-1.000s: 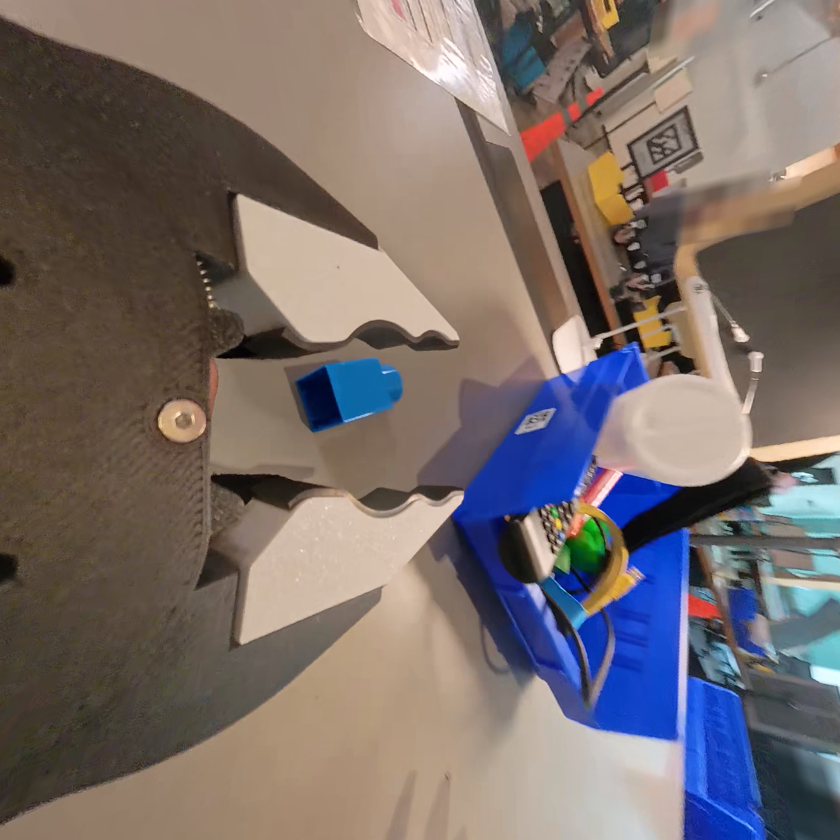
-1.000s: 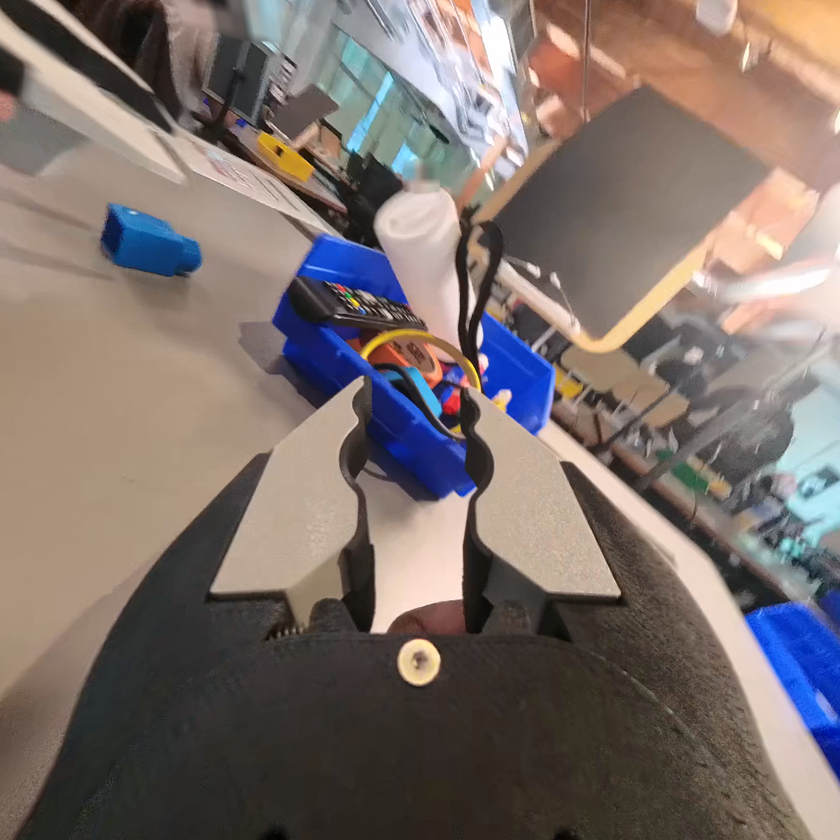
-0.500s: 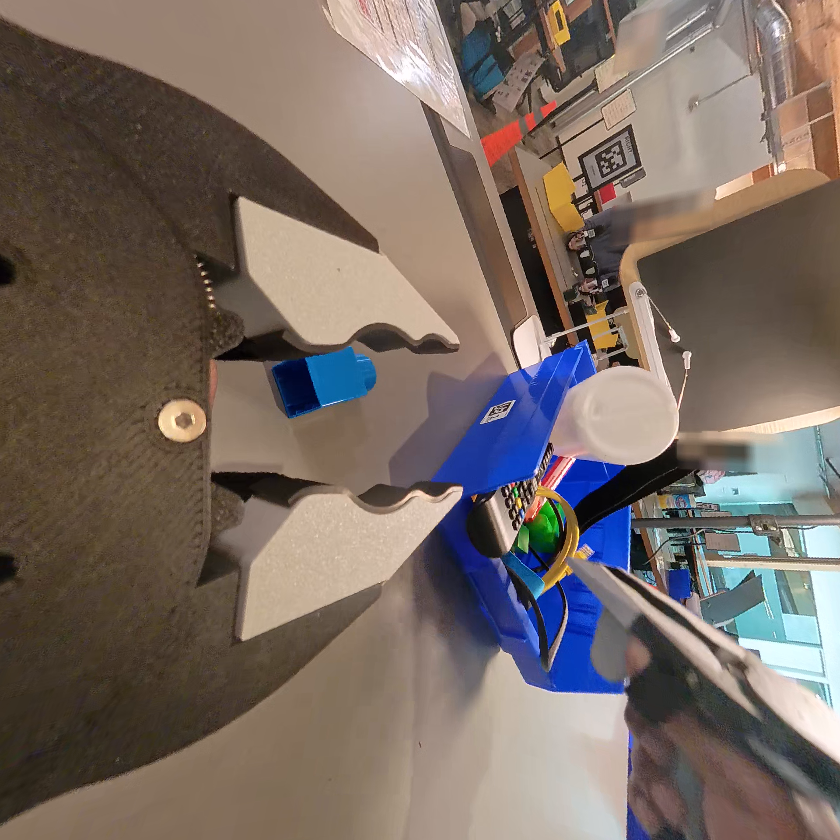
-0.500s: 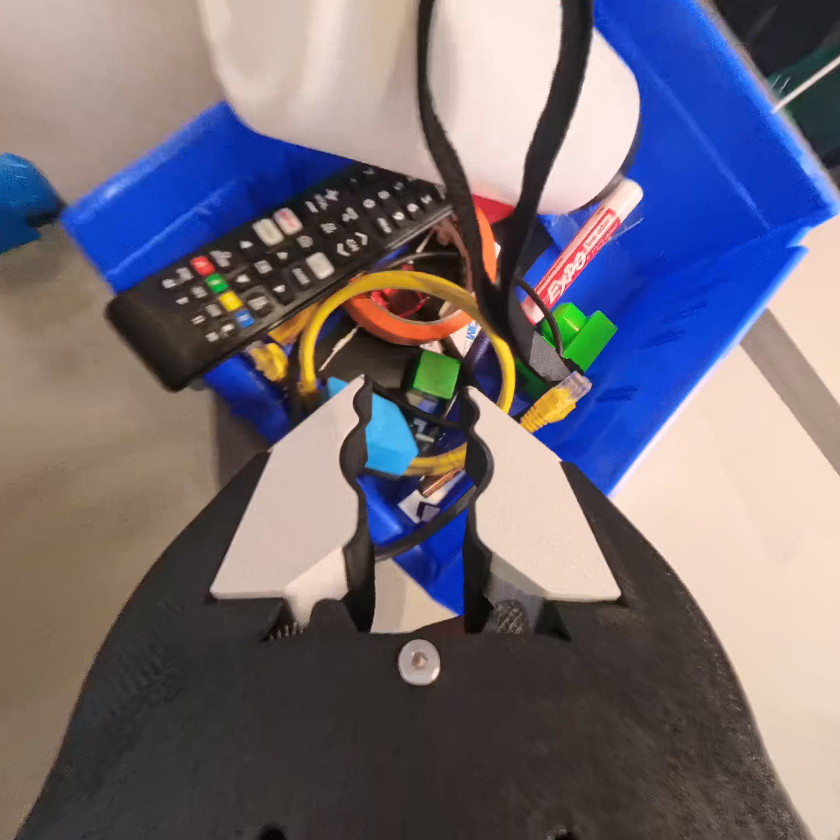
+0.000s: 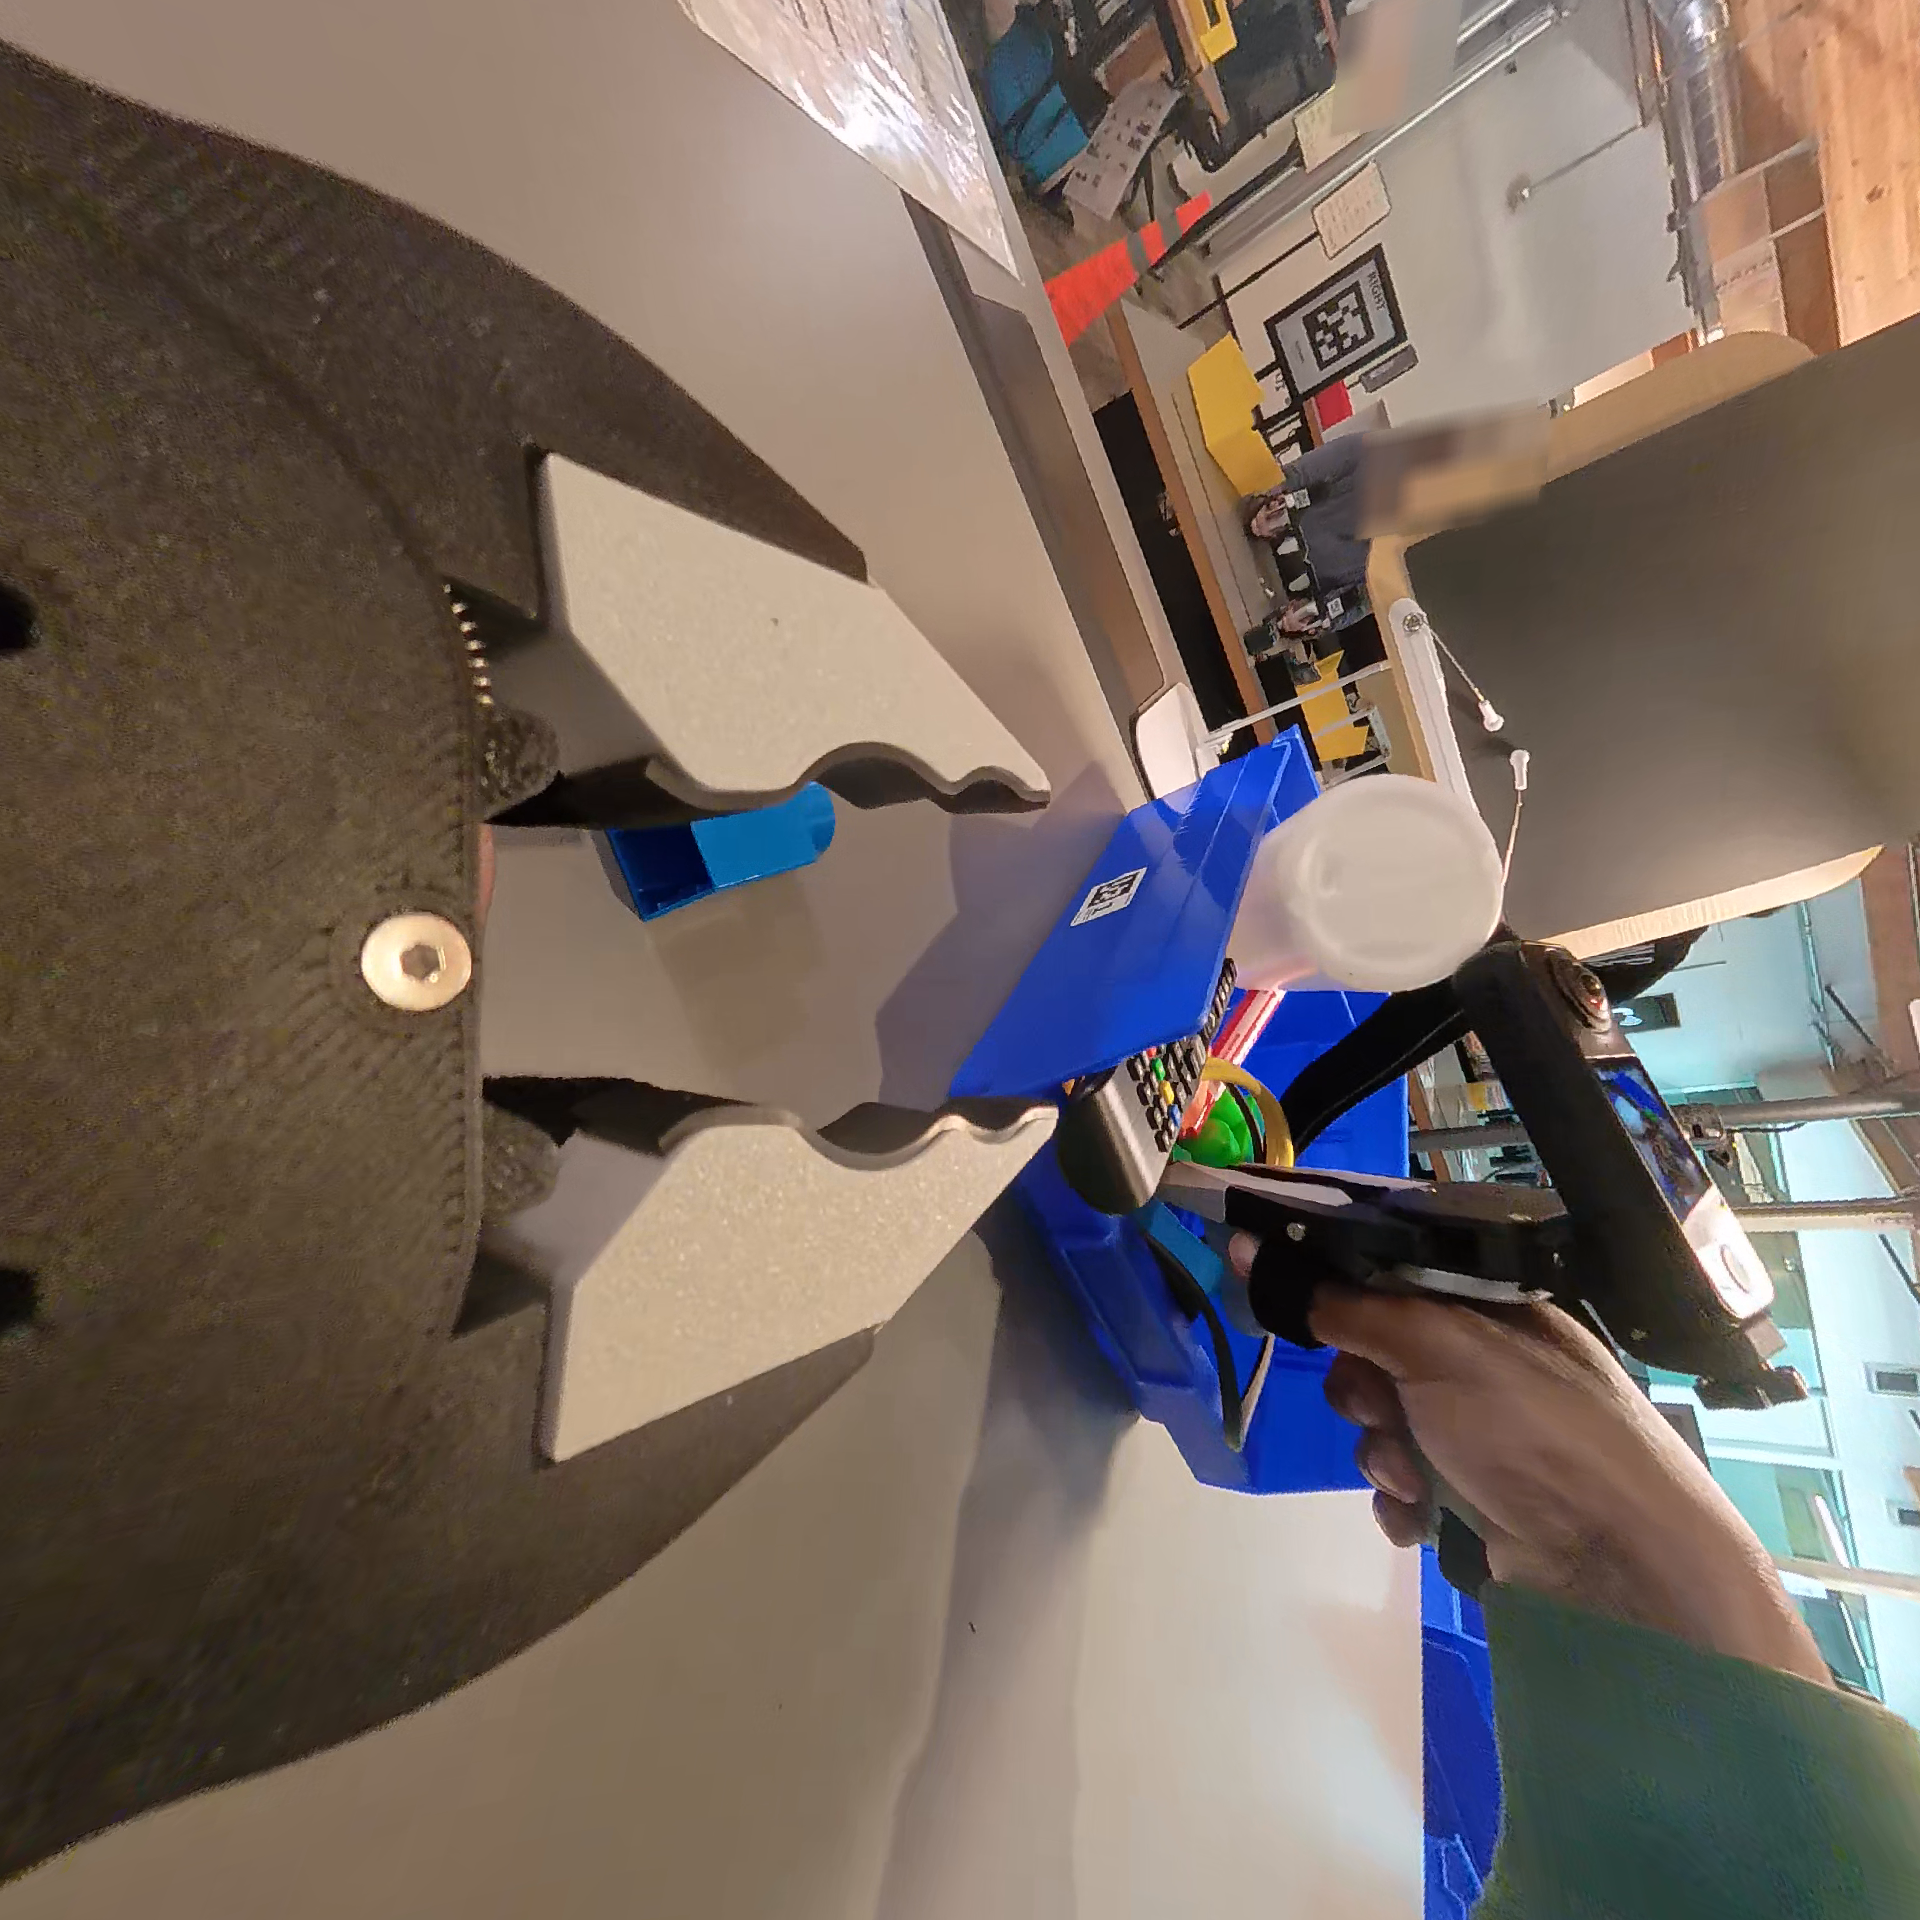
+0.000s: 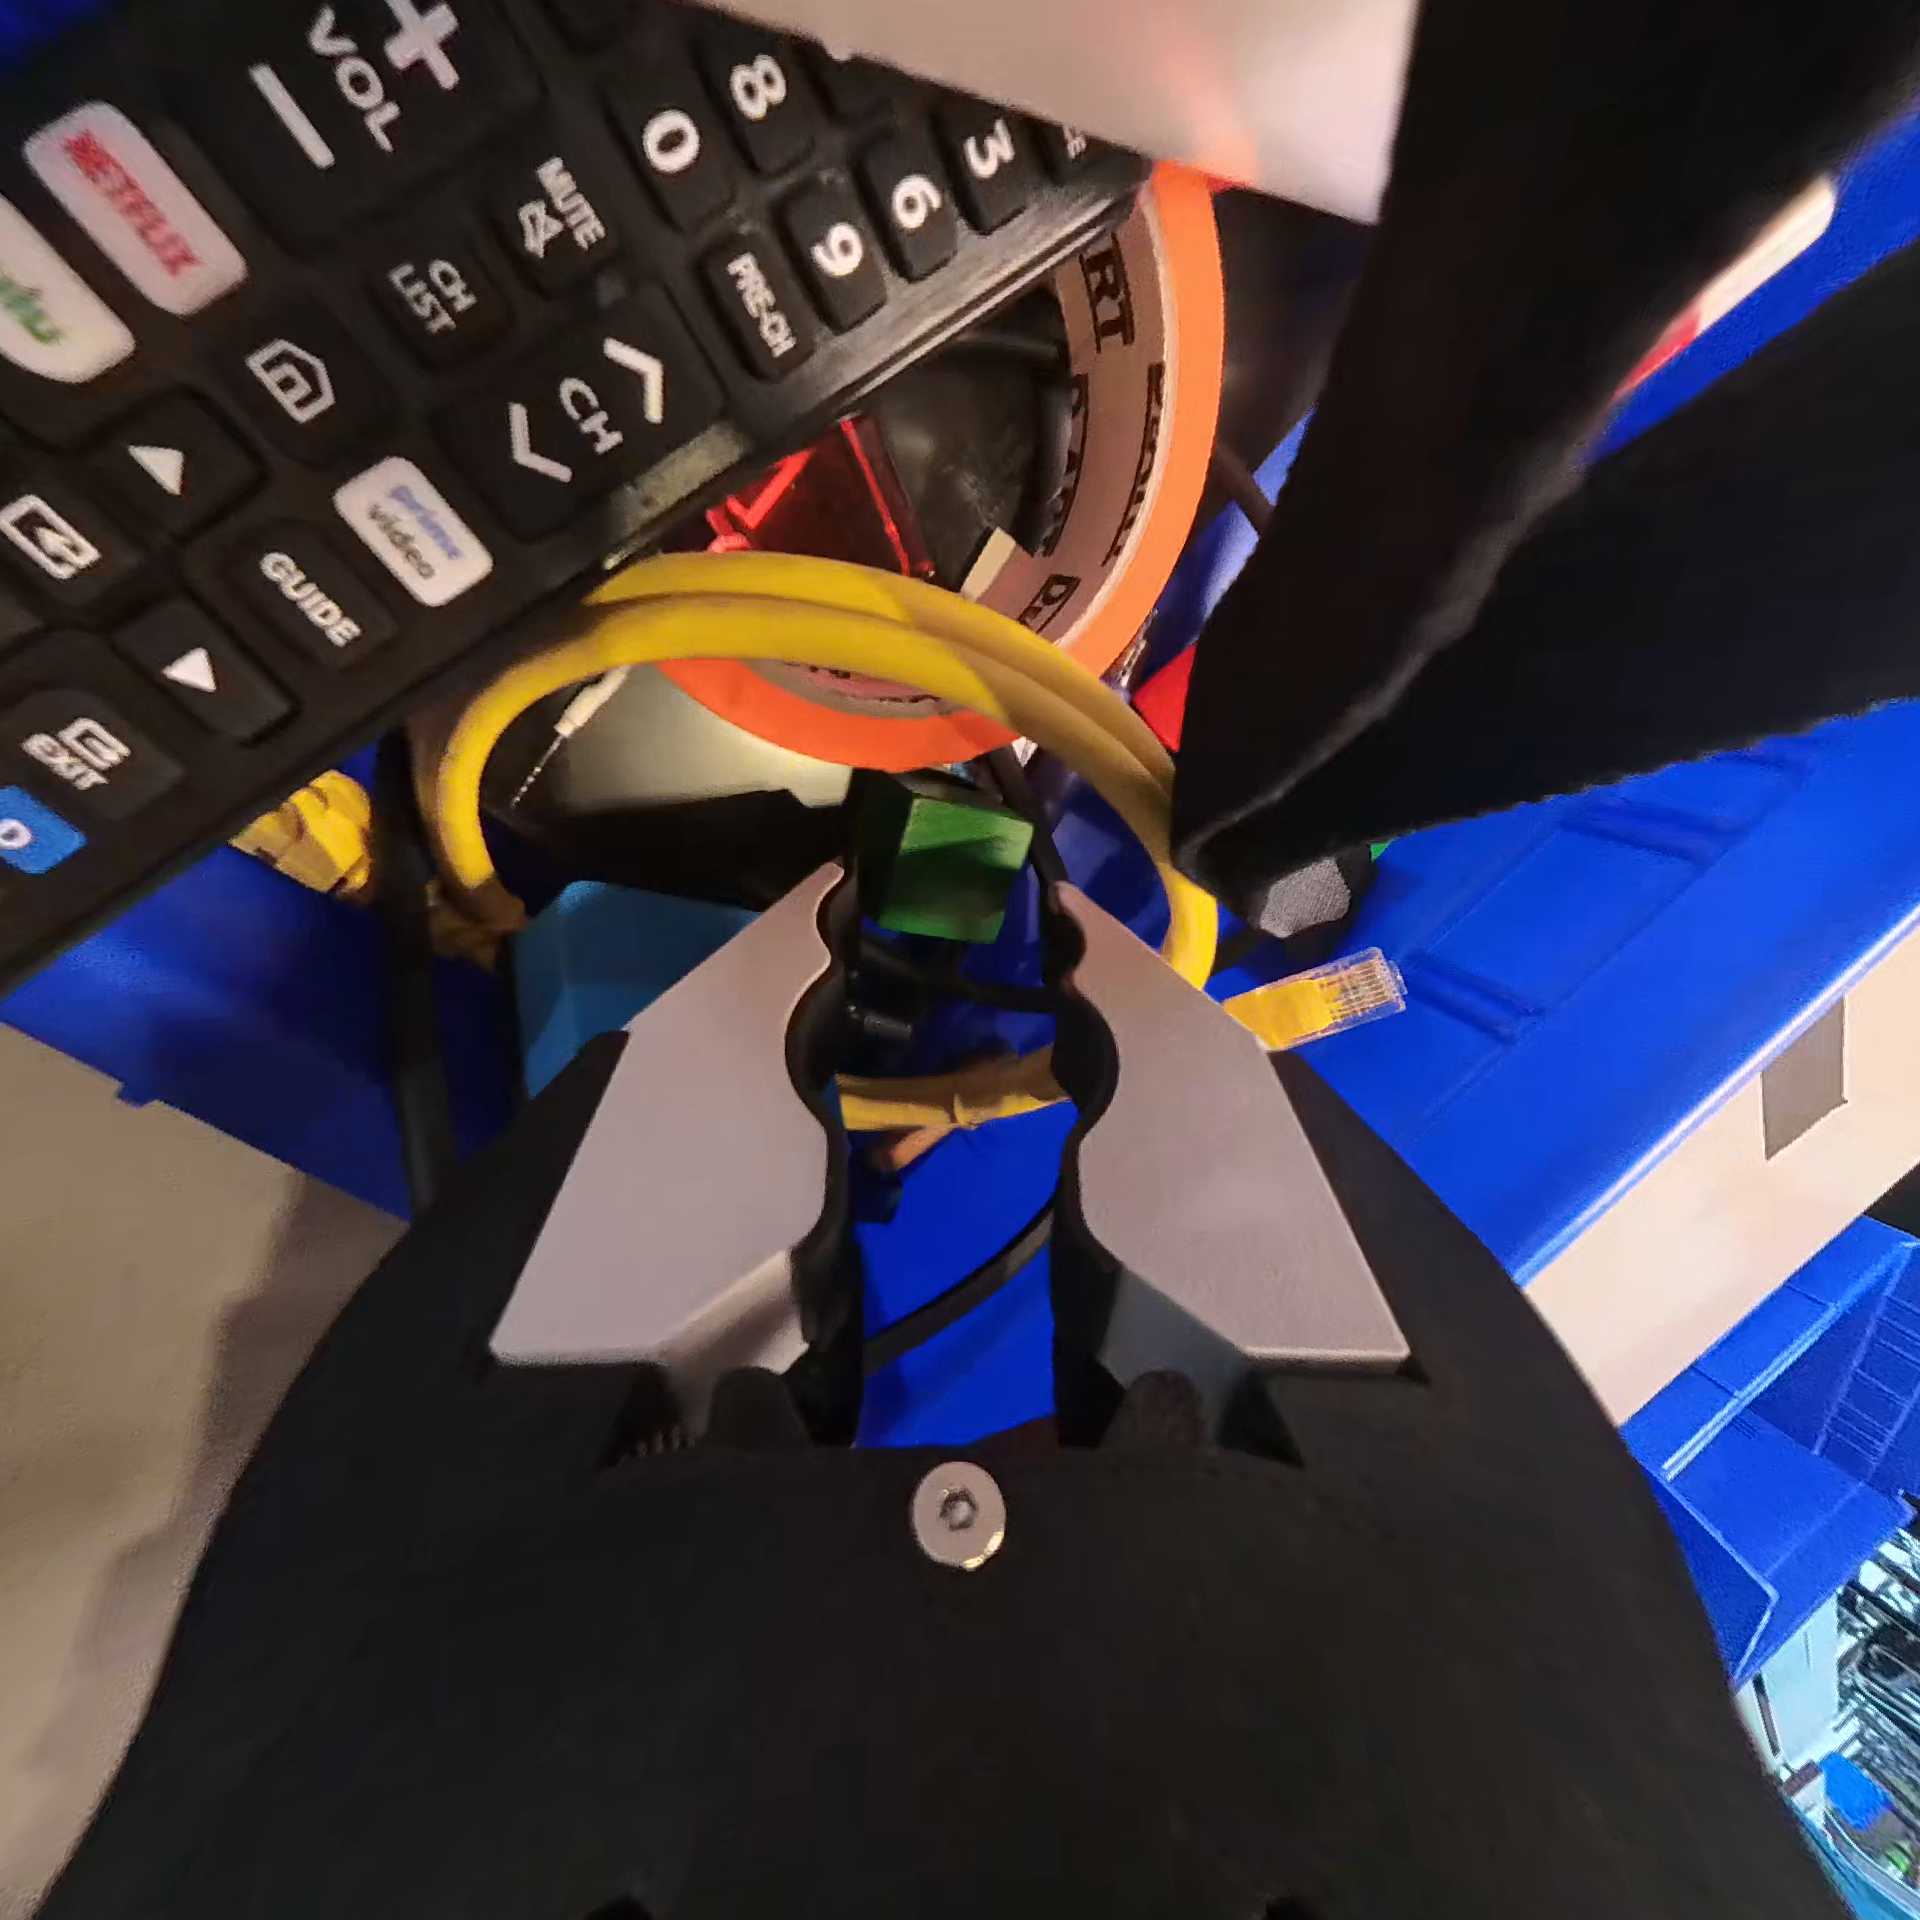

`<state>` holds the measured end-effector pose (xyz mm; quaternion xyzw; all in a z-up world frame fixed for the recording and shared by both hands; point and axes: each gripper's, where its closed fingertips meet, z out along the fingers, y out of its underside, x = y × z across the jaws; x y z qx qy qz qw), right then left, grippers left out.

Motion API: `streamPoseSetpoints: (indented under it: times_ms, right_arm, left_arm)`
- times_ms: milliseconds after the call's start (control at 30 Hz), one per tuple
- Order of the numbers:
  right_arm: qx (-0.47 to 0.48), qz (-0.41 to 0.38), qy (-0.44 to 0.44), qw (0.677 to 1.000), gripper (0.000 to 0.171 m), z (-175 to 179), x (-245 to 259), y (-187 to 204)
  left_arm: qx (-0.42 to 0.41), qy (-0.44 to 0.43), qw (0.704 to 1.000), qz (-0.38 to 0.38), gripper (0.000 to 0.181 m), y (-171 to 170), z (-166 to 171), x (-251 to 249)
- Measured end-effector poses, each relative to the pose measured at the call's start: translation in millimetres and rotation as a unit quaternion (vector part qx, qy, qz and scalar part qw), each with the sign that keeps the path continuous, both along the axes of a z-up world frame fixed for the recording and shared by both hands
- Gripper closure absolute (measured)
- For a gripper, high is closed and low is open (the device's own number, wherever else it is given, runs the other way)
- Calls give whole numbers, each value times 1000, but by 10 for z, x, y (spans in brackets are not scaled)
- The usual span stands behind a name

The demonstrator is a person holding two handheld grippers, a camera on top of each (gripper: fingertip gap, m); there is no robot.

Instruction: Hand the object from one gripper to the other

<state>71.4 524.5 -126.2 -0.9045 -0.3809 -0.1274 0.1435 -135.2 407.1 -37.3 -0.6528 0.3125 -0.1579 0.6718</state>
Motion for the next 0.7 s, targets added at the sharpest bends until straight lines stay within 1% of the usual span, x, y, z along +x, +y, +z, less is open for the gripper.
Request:
streamPoseSetpoints:
  times_ms: [33,100,167,233,300,400,467,533,633,700]
  right_arm:
    - [-2,2,-1,1000,140,-10,-1,-16]
    - [8,11,-10,1000,141,-13,12,-28]
    - [34,21,-2,999,141,23,-16,-23]
    - [87,38,21,995,142,144,-82,7]
    - [164,62,43,983,143,348,-139,0]
    - [302,98,59,946,142,726,-142,-125]
    - [368,118,73,919,142,885,-119,-290]
    - [426,135,107,888,142,991,-127,-510]
    - [476,135,188,848,142,1018,-136,-915]
    - [483,132,262,825,143,991,-188,-1227]
  left_arm:
    - [3,3,1000,0,126,-3,1,9]
    - [8,9,1000,2,126,-7,5,20]
    - [14,12,1000,5,127,-10,10,20]
    - [16,12,1000,7,127,-10,14,13]
    - [17,10,1000,10,128,-7,16,6]
    - [17,11,1000,12,129,0,9,8]
    - [17,15,1000,12,129,6,2,30]
    - [17,11,1000,5,129,-10,16,82]
    - [14,-33,999,-35,131,-127,115,276]
    - [10,-69,994,-80,132,-273,189,504]
